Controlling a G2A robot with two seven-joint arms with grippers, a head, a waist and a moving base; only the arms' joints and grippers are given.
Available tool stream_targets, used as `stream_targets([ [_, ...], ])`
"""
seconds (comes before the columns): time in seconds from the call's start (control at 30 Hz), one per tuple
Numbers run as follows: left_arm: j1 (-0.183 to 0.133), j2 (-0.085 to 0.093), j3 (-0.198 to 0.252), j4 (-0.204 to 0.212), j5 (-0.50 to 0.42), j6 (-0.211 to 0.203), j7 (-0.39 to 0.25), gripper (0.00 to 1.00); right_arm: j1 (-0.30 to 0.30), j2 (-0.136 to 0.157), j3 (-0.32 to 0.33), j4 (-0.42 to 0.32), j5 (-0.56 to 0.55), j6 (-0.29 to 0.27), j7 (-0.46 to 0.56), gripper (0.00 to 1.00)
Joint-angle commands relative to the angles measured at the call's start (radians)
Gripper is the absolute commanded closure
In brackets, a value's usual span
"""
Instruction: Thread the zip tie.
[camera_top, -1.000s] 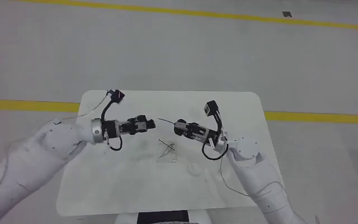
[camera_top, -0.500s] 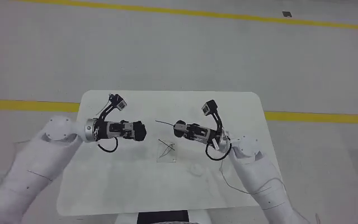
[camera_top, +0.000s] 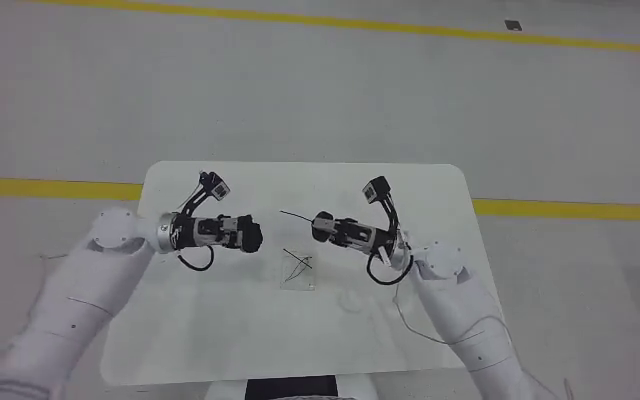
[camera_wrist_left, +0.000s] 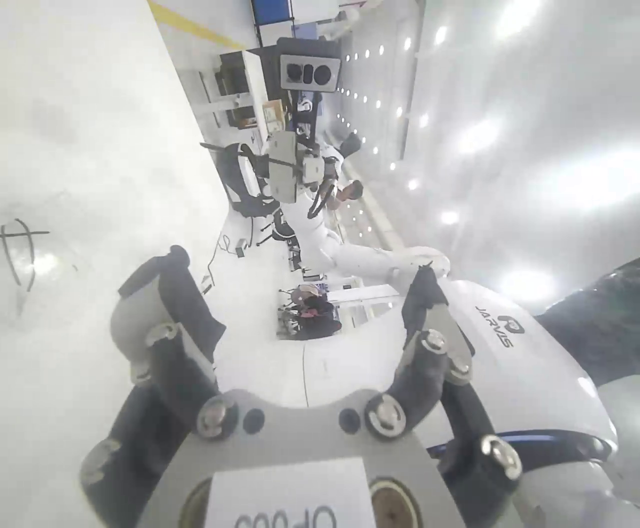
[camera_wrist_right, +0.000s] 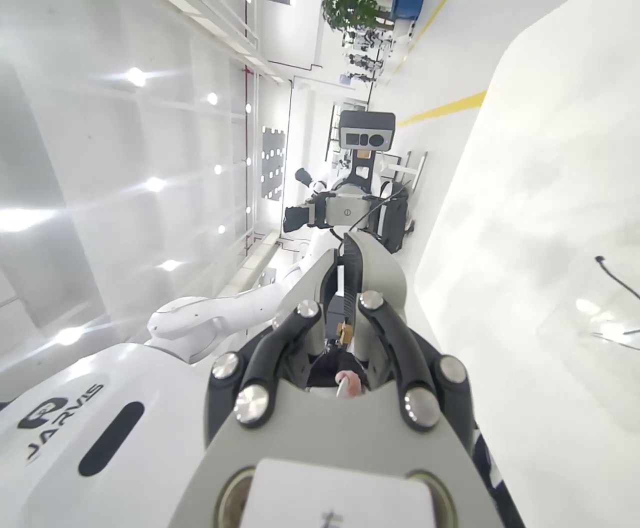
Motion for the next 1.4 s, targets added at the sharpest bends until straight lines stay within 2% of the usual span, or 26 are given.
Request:
stream_targets([
  [0.0, 0.000, 0.000, 0.000, 0.000, 0.000, 0.000, 0.000, 0.00, 0.000, 0.000, 0.000, 0.000, 0.000, 0.000, 0.000, 1.00],
  [0.13, 0.004, -0.001, 0.003, -0.003, -0.007, 0.005, 0.013, 0.00, 0.000, 0.000, 0.000, 0.000, 0.000, 0.000, 0.000, 1.00],
  [0.2, 0.010, -0.004, 0.012, -0.004, -0.071, 0.010, -0.006, 0.00, -0.008, -0.002, -0.005, -0.007, 0.016, 0.002, -0.016, 1.00],
  [0.23, 0.008, -0.004, 0.014, 0.007, -0.085, 0.010, -0.027, 0.00, -0.010, -0.003, -0.008, -0.007, 0.031, 0.002, -0.010, 1.00],
  [0.3, 0.001, -0.004, 0.036, -0.001, -0.124, 0.000, -0.028, 0.00, -0.010, -0.003, -0.011, -0.002, 0.070, -0.009, 0.026, 1.00],
  [0.37, -0.003, 0.000, 0.049, -0.010, -0.150, 0.000, -0.028, 0.00, -0.005, -0.004, -0.014, 0.011, 0.122, -0.024, 0.077, 1.00],
  [0.57, -0.022, 0.020, 0.110, -0.018, -0.184, 0.000, -0.028, 0.00, 0.021, -0.010, -0.043, 0.043, 0.183, -0.042, 0.173, 1.00],
  [0.7, -0.042, 0.033, 0.145, 0.020, -0.198, 0.000, -0.028, 0.00, 0.036, -0.016, -0.069, 0.065, 0.219, -0.051, 0.204, 1.00],
  [0.83, -0.055, 0.037, 0.169, 0.033, -0.229, 0.000, -0.028, 0.00, 0.047, -0.023, -0.096, 0.081, 0.234, -0.057, 0.220, 1.00],
  [1.0, -0.073, 0.039, 0.208, 0.028, -0.231, 0.000, -0.028, 0.00, 0.057, -0.032, -0.134, 0.086, 0.237, -0.057, 0.215, 1.00],
  [1.23, -0.073, 0.039, 0.208, 0.028, -0.231, 0.000, -0.028, 0.00, 0.057, -0.033, -0.136, 0.085, 0.236, -0.057, 0.213, 1.00],
  [1.3, -0.069, 0.041, 0.211, 0.013, -0.195, 0.017, 0.006, 0.00, 0.057, -0.033, -0.136, 0.085, 0.236, -0.057, 0.213, 1.00],
  [1.37, -0.064, 0.043, 0.209, 0.003, -0.185, 0.024, 0.008, 0.00, 0.054, -0.033, -0.136, 0.079, 0.228, -0.054, 0.194, 1.00],
])
